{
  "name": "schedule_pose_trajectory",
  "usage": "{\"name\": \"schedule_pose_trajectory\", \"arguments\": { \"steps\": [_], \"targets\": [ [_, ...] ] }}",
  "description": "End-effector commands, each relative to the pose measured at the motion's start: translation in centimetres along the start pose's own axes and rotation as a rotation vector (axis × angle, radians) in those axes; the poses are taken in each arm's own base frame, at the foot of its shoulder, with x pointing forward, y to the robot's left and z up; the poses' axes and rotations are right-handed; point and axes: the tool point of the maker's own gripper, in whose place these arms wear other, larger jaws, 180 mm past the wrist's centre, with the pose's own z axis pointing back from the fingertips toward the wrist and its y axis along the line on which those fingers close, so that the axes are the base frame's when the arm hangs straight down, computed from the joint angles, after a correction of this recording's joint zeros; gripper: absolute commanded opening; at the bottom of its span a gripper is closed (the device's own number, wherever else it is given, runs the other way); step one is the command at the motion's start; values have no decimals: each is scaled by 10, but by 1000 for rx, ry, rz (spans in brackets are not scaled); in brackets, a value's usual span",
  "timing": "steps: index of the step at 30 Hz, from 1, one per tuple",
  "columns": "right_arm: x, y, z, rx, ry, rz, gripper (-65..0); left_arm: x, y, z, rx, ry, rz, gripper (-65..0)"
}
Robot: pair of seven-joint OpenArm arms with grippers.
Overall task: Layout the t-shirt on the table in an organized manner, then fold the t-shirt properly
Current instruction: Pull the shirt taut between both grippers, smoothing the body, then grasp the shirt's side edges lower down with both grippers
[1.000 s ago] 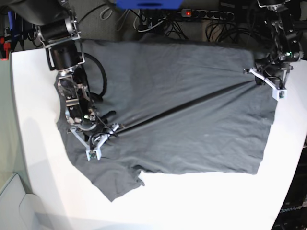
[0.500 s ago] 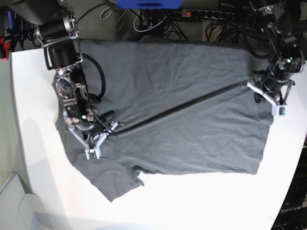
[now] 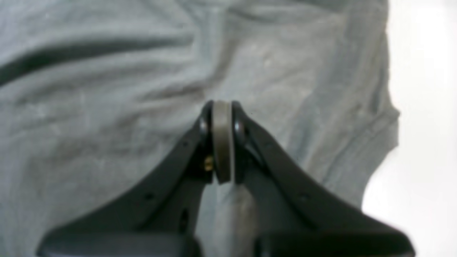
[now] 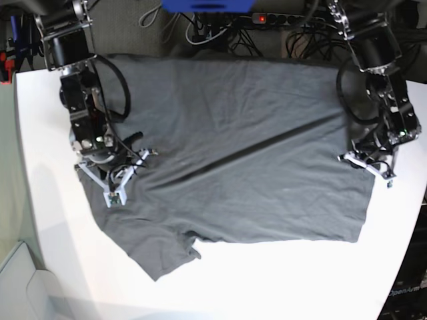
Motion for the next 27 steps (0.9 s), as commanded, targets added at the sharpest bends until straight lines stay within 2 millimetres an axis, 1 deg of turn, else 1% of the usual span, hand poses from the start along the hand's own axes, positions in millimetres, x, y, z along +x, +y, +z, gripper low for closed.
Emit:
{"name": "schedule_pose_trajectory", "arguments": {
  "steps": [1,5,7,9,11,12,15,16,17,19,21,23,27],
  "targets": [
    [19,-4,4,-10,-57,5,-650,21,7,6,19,-50,-21,-646],
    [4,-1,3,-3,-30,3,-650,14,17,7,75,-25,-71,-646],
    [-4,-2,-2,-6,-4,-5,-650,9,23,5,100,-14,-83,-646],
    [-11,-5,-7,-10,11,-10,-650,5,25,1,105,-21,-83,-646],
    [-9,-9,-14,-20,-5,-14,-650,-4,22,-6,94,-12,-64,-646],
    [-13,-12,-17,-24,1,-16,-650,-4,22,-9,92,-15,-58,-646],
    [-13,-20,-27,-40,12,-23,-650,-12,23,-16,85,-6,-38,-646],
    [-13,-23,-31,-46,18,-26,-650,-9,22,-18,81,-15,-35,-646],
    [-9,-27,-34,-53,14,-29,-650,-6,20,-21,76,-21,-31,-646],
    [-4,-33,-39,-64,14,-33,-650,-6,13,-29,60,-7,-47,-646],
    [6,-38,-44,-72,3,-33,-650,-4,4,-37,43,-6,-56,-646],
    [12,-43,-47,-81,0,-36,-650,2,0,-43,35,-13,-61,-646],
    [31,-51,-52,-95,-16,-44,-650,17,-10,-55,14,-25,-69,-646]
  ]
}}
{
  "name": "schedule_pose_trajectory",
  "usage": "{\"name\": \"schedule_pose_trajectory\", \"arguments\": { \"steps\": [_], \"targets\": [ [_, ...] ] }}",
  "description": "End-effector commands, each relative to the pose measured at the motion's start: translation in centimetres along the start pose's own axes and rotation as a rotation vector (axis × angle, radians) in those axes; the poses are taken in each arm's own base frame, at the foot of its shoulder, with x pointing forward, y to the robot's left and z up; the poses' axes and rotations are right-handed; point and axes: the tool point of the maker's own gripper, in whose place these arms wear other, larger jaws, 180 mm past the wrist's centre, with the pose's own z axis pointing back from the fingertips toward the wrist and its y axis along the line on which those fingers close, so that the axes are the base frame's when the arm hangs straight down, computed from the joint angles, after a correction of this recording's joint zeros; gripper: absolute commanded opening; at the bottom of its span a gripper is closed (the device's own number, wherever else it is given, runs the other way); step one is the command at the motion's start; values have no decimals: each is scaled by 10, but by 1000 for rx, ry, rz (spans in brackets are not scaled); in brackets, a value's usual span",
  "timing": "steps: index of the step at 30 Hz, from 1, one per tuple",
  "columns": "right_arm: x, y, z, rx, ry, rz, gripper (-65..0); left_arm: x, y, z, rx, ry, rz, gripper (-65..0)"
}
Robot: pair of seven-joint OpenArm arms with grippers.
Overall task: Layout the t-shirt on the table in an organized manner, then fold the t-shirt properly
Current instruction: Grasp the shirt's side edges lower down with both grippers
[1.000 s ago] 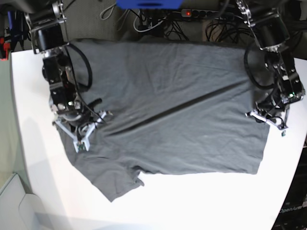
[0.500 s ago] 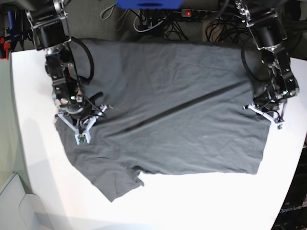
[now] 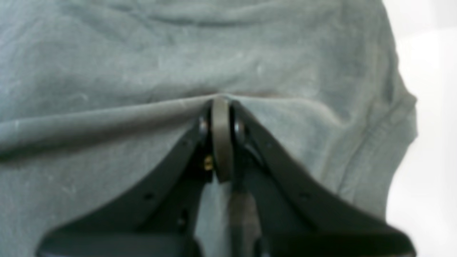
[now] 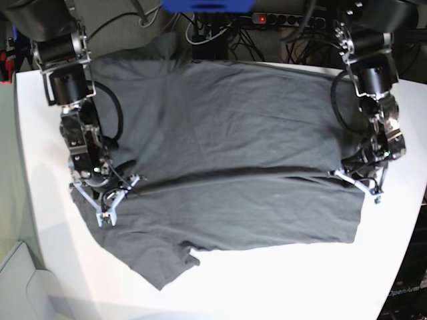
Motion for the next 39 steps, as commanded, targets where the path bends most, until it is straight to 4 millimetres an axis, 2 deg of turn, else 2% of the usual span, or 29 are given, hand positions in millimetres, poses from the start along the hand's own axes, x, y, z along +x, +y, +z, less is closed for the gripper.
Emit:
{"name": "schedule_pose_trajectory", "arguments": {
  "steps": [1,4,7,8,13,16,19,22,27,30,33,36,39],
  "targets": [
    [18,-3,0,-9,-22,0,-650,-2,-1,-4,5,41,-10,-646],
    [31,-5,-6,-14,-32,-11,-650,4,-3,-12,-4,42,18,-646],
    [37,-6,-6,-16,-41,-11,-650,6,-4,-12,-4,43,20,-646],
    [42,-6,-3,-15,-57,-9,-650,13,-4,-10,-4,25,15,-646],
    [69,-8,15,-15,-150,13,-650,29,-10,12,-7,26,-43,-646],
    [85,-4,26,-6,-205,23,-650,54,-17,32,2,-41,-92,-646],
    [89,-2,26,-4,-216,21,-650,71,-27,38,-6,-102,-105,-646],
    [88,11,21,19,-203,7,-650,83,-28,30,-16,-149,-83,-646],
    [79,19,11,31,-161,-11,-650,88,-32,-1,-45,-147,-3,-646],
    [77,19,10,31,-158,-10,-650,85,-22,-13,-37,-133,33,-646],
    [75,12,11,18,-152,-4,-650,93,-19,-22,-37,-168,74,-646],
    [67,9,10,13,-139,-4,-650,86,-8,-34,-8,-152,74,-646],
    [65,7,10,11,-138,-7,-650,74,-8,-43,5,-142,62,-646]
  ]
}}
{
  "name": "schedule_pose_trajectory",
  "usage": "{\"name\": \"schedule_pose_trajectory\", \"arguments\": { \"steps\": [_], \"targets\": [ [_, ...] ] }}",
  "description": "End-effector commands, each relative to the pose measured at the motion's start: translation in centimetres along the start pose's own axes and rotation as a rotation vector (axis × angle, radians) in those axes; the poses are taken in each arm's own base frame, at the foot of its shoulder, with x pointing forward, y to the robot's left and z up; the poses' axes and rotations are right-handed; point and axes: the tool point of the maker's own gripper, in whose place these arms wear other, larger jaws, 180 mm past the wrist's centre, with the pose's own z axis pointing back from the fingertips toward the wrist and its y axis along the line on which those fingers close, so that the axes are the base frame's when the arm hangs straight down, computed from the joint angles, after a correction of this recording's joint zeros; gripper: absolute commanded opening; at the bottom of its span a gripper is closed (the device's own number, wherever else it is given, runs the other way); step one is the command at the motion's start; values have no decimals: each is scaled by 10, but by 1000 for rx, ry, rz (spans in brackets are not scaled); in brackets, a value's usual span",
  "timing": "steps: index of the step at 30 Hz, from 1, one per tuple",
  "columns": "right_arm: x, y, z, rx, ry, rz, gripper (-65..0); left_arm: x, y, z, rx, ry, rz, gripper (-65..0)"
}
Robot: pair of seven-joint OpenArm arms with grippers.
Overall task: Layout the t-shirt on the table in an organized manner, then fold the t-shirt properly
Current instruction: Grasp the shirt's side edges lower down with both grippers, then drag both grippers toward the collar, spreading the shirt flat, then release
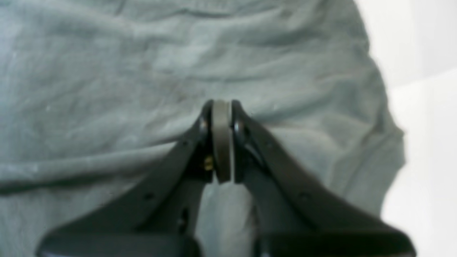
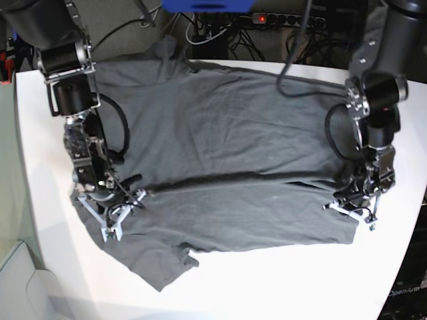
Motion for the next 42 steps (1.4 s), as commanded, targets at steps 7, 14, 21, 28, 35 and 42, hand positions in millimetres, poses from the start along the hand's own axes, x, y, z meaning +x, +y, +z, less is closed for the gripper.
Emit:
{"name": "schedule_pose_trajectory", "arguments": {
  "steps": [7,14,21,28,35,42],
  "targets": [
    [12,-19,4,-31,-43,15,-650,41,-4,-1,-2,-157,-1,-645],
    [6,-18,4,-30,-34,17,-650,112,29,15,129,-326,6,-644],
    [37,-23,21,-36,-126,40,-650,124,43,22,147,-336,14,-644],
    [30,-42,37,-68,-158,0,-650,56,28,11,125,-131,-7,-645],
    [26,-54,58,-92,-205,-42,-650,53,3,52,109,-176,-131,-645],
    [14,-46,83,-79,-232,-32,-650,45,-22,113,85,-173,-194,-645]
  ]
}}
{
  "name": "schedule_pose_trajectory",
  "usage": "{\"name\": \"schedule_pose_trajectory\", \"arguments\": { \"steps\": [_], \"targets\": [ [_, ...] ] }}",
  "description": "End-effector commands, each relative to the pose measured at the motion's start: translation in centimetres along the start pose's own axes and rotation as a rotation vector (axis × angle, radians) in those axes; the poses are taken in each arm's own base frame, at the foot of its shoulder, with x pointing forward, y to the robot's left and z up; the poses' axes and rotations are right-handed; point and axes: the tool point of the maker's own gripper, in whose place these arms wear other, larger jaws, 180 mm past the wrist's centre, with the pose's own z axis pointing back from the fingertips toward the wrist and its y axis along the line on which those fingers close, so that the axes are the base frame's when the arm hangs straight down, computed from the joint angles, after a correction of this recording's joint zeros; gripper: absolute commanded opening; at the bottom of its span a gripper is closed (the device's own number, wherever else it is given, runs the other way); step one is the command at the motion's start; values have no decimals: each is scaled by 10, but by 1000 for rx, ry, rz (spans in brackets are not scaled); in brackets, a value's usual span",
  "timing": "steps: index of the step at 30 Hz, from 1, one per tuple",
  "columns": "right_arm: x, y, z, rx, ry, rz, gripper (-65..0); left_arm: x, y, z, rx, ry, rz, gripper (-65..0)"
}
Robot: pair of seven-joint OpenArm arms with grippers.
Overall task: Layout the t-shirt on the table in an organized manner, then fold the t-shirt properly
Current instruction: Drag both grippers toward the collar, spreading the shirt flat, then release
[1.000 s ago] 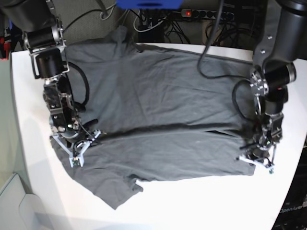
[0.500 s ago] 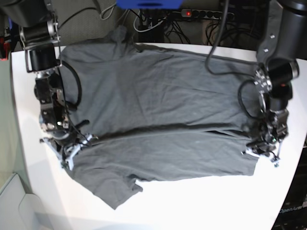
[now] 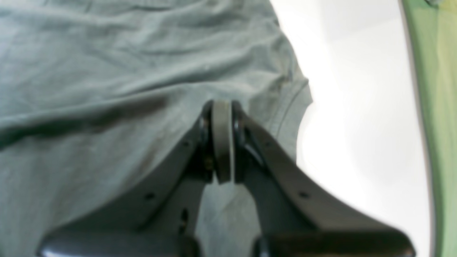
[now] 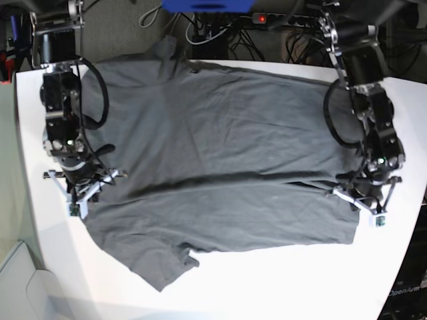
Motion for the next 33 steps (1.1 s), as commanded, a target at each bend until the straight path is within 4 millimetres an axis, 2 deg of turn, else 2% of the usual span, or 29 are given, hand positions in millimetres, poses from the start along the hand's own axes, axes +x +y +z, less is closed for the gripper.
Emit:
{"name": "schedule_pose_trajectory", "arguments": {
  "steps": [1,4,12,15,18,21,23,29,33],
  "targets": [
    [18,-4,7,-3,-65,15,-650,15,5,11,6,-43,-6,-645],
    [7,3,19,11,-60,27,-617,-8,13,34,8,2,19,-645],
    [-23,14,39,36,-18,32,-414,-63,63,85,101,62,87,-640],
    [-27,16,45,43,-15,35,-386,-81,72,98,126,89,115,-627],
    [-28,20,52,52,-21,39,-382,-89,79,112,159,86,142,-517],
    [-29,23,61,61,-23,46,-371,-97,81,124,185,89,160,-320],
    [-30,25,67,66,-2,50,-359,-105,79,130,184,108,146,-228],
    [-44,15,89,24,46,-22,-328,-117,77,135,130,146,60,-218],
    [-58,10,99,3,74,-53,-317,-121,98,145,174,172,-8,-217]
  ]
}}
